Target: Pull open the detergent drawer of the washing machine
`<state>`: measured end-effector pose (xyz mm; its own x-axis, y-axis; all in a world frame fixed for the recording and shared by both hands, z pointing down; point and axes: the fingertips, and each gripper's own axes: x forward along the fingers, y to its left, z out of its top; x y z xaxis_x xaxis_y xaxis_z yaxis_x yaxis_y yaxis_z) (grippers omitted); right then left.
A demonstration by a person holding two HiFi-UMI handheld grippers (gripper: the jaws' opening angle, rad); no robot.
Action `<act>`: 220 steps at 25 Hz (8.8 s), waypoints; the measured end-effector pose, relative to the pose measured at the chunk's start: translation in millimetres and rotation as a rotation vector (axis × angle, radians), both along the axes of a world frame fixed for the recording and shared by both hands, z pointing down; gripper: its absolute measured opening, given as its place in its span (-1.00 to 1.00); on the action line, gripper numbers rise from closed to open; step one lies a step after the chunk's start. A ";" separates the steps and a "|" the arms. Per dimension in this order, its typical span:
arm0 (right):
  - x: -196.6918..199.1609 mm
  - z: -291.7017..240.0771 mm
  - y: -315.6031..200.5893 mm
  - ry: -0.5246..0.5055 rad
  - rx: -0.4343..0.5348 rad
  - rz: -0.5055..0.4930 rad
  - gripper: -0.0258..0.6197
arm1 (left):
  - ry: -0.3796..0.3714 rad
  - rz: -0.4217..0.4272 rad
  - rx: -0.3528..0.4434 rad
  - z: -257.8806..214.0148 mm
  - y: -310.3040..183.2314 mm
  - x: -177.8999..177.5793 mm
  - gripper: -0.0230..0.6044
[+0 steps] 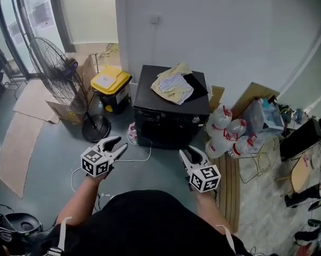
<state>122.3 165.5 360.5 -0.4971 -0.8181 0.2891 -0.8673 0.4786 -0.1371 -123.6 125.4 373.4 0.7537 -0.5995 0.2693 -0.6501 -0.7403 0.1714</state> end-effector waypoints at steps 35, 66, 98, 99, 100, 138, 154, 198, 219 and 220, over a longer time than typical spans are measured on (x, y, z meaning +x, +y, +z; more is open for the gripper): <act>-15.3 26.0 -26.2 0.033 -0.056 -0.044 -0.41 | 0.020 -0.034 -0.045 16.6 -12.3 -17.5 -0.29; -105.1 20.7 -176.4 0.053 -0.075 0.130 -0.39 | 0.051 0.151 -0.082 27.6 -200.1 -97.3 -0.28; -75.0 47.1 -246.4 0.085 -0.147 0.151 -0.38 | 0.057 0.213 -0.125 53.8 -293.6 -62.6 -0.28; -71.5 47.2 -250.4 0.084 -0.146 0.148 -0.39 | 0.056 0.209 -0.123 53.2 -296.1 -60.6 -0.28; -67.7 47.1 -254.1 0.082 -0.147 0.146 -0.38 | 0.056 0.205 -0.123 52.7 -298.3 -58.0 -0.28; -0.7 58.9 -325.2 0.072 -0.146 0.077 -0.38 | 0.034 0.136 -0.125 50.3 -343.5 0.7 -0.28; -6.7 95.7 -335.8 0.081 -0.214 0.073 -0.37 | 0.005 0.161 -0.179 79.3 -349.6 0.6 -0.28; -42.1 302.4 -355.8 0.074 -0.595 -0.069 -0.34 | -0.240 0.203 -0.543 304.6 -359.3 7.3 -0.28; -62.8 342.0 -369.9 0.097 -0.640 -0.153 -0.35 | -0.279 0.181 -0.561 341.2 -367.6 21.1 -0.30; -64.2 342.3 -369.9 0.099 -0.640 -0.158 -0.36 | -0.281 0.182 -0.560 341.6 -368.1 21.5 -0.30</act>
